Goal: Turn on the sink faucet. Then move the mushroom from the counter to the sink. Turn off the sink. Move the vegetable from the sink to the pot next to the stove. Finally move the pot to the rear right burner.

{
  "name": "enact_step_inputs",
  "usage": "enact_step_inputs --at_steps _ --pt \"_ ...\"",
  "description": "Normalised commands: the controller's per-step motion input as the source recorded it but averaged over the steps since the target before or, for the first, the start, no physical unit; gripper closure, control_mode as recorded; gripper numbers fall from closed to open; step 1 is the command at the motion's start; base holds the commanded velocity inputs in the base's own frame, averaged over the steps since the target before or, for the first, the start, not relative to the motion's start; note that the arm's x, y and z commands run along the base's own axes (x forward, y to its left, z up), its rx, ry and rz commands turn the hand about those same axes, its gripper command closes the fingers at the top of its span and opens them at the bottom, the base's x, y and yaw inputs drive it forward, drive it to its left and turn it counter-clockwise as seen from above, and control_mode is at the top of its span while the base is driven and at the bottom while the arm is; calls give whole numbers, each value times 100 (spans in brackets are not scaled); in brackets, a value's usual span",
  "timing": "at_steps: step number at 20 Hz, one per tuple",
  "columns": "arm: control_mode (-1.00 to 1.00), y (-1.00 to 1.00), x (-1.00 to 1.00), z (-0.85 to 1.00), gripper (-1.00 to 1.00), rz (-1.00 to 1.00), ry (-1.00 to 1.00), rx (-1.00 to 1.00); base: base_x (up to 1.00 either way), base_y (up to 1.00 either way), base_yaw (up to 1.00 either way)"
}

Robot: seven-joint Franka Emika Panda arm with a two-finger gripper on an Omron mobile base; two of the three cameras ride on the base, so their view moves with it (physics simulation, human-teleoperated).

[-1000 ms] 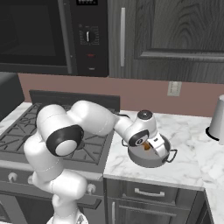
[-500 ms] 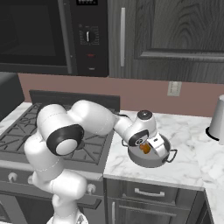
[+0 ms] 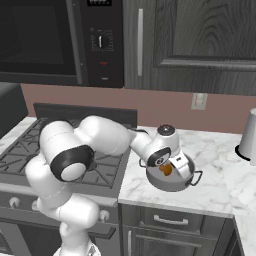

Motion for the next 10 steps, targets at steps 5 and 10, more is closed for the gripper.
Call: enact_step_inputs --at_steps 5,10 --pt "-100 0 -19 40 -100 -1 -2 0 0 0 0" --pt "-100 0 -31 34 -100 -3 -2 0 0 0 0"
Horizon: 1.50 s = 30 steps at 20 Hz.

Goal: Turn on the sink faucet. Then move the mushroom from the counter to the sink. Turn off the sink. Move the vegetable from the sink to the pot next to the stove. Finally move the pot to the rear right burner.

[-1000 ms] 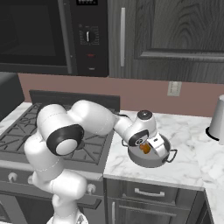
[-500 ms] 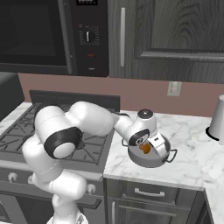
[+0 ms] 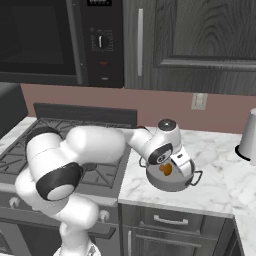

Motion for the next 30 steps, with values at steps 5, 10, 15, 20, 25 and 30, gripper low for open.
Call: enact_step_inputs --at_steps 5,10,15,20,25,30 --pt "-100 0 -44 20 -100 -5 -1 0 0 0 0" --pt "-100 0 -44 3 -100 -8 0 0 0 0 0" --pt "-100 0 -25 0 -100 -6 0 0 0 0 0" --pt "-100 0 -3 0 -100 0 4 0 0 0 0" --pt "-100 0 0 -2 -100 0 4 2 0 0 0" --pt "-100 -3 0 -6 -100 0 0 6 0 0 0"
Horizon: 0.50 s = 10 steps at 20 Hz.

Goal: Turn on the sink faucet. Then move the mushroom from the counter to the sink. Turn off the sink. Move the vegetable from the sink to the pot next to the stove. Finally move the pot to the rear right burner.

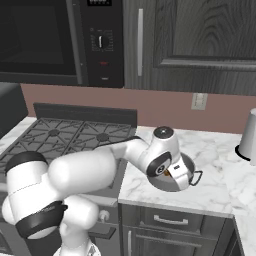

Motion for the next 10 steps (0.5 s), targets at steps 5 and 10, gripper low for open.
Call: enact_step_inputs --at_steps 5,10 --pt "-100 -4 0 -7 -100 0 0 9 0 0 0" --pt "-100 0 0 -11 -100 0 0 5 0 0 0"
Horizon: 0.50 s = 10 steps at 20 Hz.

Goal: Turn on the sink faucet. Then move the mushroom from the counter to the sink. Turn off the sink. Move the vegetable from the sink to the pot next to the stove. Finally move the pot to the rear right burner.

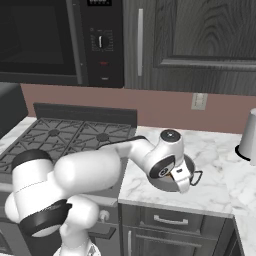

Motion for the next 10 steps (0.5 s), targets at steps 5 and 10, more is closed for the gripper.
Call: enact_step_inputs --at_steps 5,10 --pt "-100 0 0 -14 -100 0 0 2 0 0 0" --pt "-100 -3 0 -21 -100 0 0 0 0 0 0"
